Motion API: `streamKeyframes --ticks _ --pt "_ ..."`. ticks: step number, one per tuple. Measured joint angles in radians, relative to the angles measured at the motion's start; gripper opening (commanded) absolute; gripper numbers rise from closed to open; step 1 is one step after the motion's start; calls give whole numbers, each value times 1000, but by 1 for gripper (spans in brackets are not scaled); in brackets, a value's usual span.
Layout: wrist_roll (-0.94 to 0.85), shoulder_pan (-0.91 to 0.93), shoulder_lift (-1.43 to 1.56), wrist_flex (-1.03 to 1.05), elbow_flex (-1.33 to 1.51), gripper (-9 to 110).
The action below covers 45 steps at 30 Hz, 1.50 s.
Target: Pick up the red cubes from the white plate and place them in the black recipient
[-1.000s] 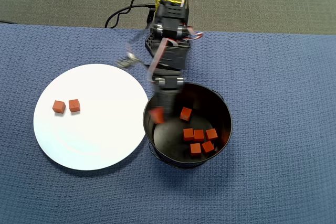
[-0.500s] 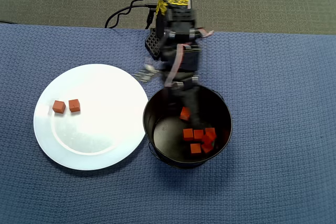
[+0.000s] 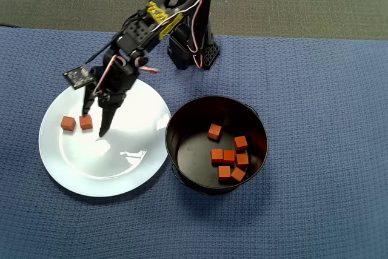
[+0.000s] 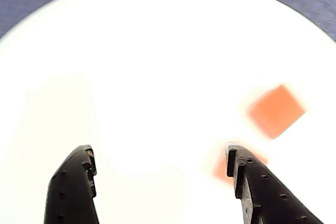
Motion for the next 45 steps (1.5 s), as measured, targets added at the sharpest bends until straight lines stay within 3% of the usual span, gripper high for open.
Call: streamKeyframes --ticks 7,18,35,45 --pt "34 43 -80 -101 0 33" --pt "236 83 -52 101 -3 29" --pt "282 121 -232 155 -160 25" --pt "310 123 -270 110 -161 16"
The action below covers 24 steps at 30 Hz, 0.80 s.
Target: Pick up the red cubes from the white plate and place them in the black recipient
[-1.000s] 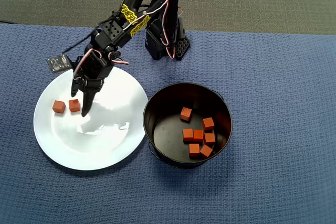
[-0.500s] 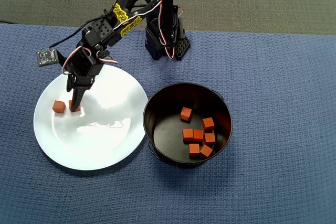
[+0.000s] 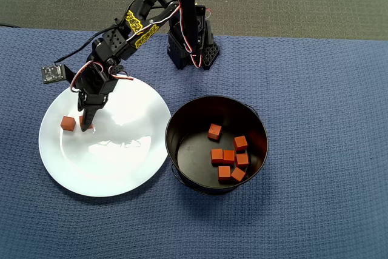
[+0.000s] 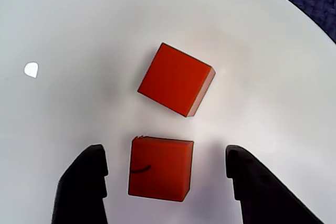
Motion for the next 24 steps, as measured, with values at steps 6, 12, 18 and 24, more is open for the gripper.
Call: streamKeyframes --ticks 6,12,18,24 --pt "11 0 -17 -26 0 15" --pt "11 -12 -21 -28 0 15" --pt "9 -14 -29 -51 28 15" --pt "9 -25 -29 -69 46 12"
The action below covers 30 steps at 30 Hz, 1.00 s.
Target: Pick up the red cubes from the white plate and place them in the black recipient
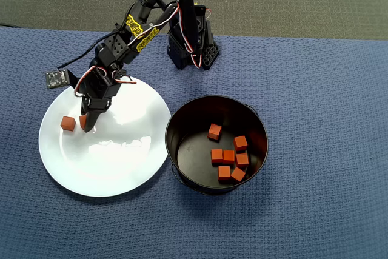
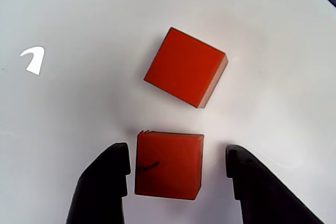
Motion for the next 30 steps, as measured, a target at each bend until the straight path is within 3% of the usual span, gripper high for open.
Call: streamKeyframes --ticks 7,17,23,30 --pt "0 -8 0 -2 15 0" --pt "29 -21 18 -2 20 0" --pt "190 -92 284 115 97 0" --pt "535 -236 604 454 -17 0"
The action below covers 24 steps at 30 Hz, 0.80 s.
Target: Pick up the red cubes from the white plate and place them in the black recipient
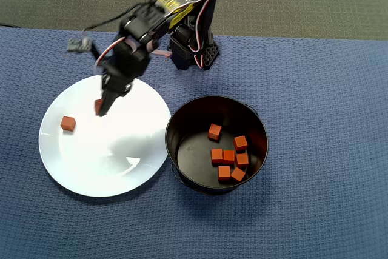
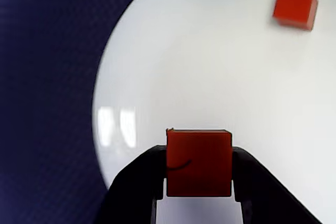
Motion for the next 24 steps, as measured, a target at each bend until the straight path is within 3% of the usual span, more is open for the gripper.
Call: streamKeyframes --ticks 6,13,15,16,20,24 --pt "330 -253 135 247 -147 0" --pt "535 -663 127 244 -155 4" --pt "534 -779 94 230 -126 32" --pt "526 -833 77 225 -104 38" --pt "469 -914 69 230 -84 41" --pt "264 -775 67 262 -124 39"
